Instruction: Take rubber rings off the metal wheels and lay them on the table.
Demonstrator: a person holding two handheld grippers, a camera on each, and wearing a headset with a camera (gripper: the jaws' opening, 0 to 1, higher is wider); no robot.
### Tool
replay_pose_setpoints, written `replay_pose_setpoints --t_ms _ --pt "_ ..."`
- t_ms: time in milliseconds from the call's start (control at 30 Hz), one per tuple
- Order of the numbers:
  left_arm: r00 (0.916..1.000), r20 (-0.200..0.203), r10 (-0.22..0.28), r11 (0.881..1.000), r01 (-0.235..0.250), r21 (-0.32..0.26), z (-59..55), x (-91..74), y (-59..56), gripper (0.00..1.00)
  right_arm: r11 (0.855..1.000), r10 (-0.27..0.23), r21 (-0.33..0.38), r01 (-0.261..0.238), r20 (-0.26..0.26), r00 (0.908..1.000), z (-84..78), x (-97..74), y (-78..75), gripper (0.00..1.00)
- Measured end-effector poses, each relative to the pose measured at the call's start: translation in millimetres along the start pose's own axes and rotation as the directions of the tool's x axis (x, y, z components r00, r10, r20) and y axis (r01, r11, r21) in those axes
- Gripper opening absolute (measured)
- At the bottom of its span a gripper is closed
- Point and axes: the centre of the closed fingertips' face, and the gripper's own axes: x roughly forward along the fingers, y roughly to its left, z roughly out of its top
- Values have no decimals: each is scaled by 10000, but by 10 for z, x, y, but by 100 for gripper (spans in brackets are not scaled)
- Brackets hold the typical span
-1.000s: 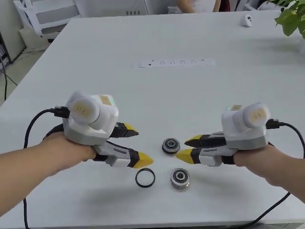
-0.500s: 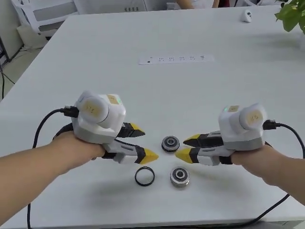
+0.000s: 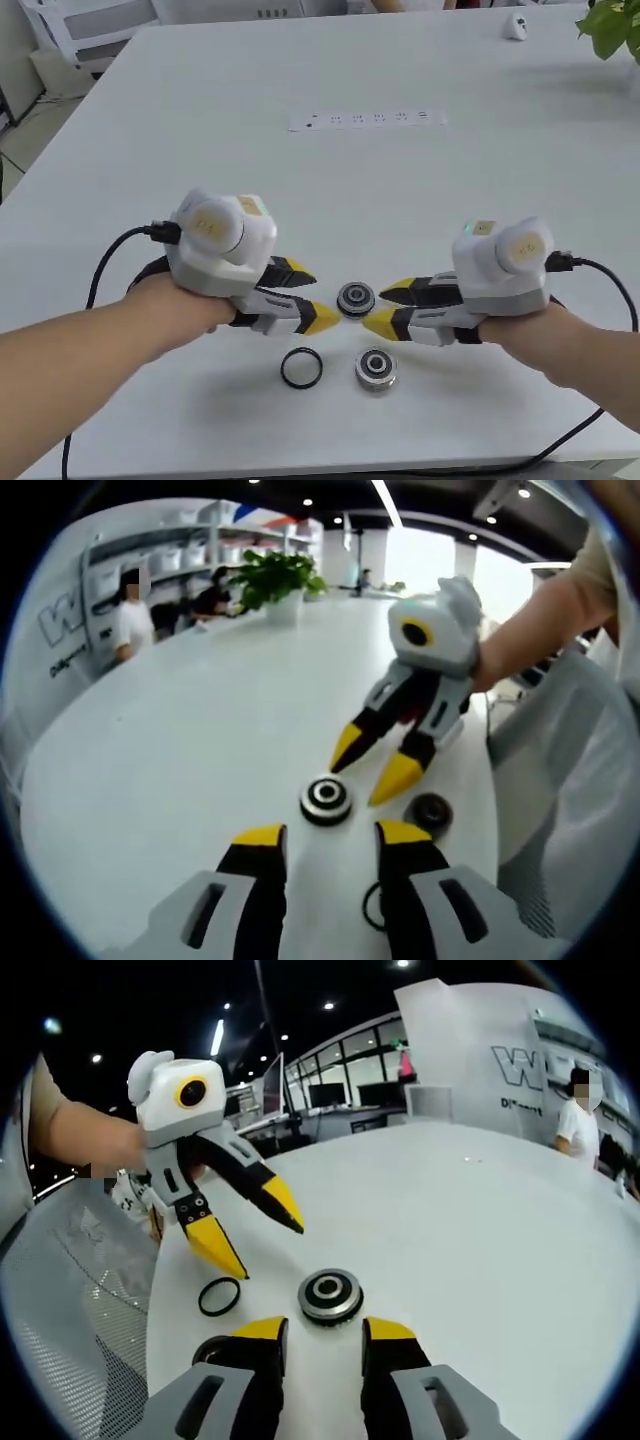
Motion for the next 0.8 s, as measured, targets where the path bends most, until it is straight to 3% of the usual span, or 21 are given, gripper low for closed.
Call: replay_pose_setpoints --t_ms 800 --pt "9997 -114 -206 9995 203 -234 69 225 -46 26 10000 5 -95 -3 158 9999 18 24 9 29"
